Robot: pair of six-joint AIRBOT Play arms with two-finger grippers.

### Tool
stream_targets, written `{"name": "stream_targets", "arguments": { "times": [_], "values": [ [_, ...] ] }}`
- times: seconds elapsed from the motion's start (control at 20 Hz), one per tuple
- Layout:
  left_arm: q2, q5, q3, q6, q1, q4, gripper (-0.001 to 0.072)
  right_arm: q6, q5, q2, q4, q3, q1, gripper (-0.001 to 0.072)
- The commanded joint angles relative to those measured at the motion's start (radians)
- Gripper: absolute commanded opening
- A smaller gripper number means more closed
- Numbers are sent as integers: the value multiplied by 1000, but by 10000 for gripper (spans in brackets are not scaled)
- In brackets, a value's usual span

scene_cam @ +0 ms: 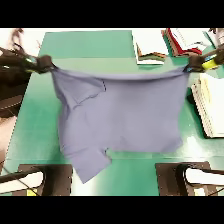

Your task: Fold the shirts.

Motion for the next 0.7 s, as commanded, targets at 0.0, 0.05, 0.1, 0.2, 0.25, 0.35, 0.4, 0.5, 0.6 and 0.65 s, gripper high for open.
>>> {"name": "stream_targets", "arguments": {
  "times": [0.0,0.05,0.1,0.2,0.25,0.35,0.4,0.5,0.6,0.65],
  "values": [
    [-180,111,-2,-5,-14,-2,24,10,-72,-176,6,5,8,18],
    [-213,113,29,-3,-14,-2,24,10,-76,-219,6,49,8,18],
    [-236,110,61,-3,-14,-2,24,10,-73,-250,6,89,8,18],
    [-249,100,98,3,-9,2,24,9,-54,-290,5,160,8,18],
    [-248,72,107,9,-7,5,25,5,-40,-293,4,172,8,18],
    [-249,-36,106,16,-3,27,25,-22,-6,-275,-9,144,8,17],
    [-249,-93,98,16,-3,62,25,-25,-9,-251,-36,99,9,18],
    [-249,-159,55,15,-3,93,25,-25,-33,-201,-71,-13,9,18],
    [-249,-159,-13,15,-5,86,25,-25,-69,-162,-74,-119,8,18],
    [-249,-149,-46,14,-4,77,25,-25,-91,-146,-73,-166,8,19]
  ]
}}
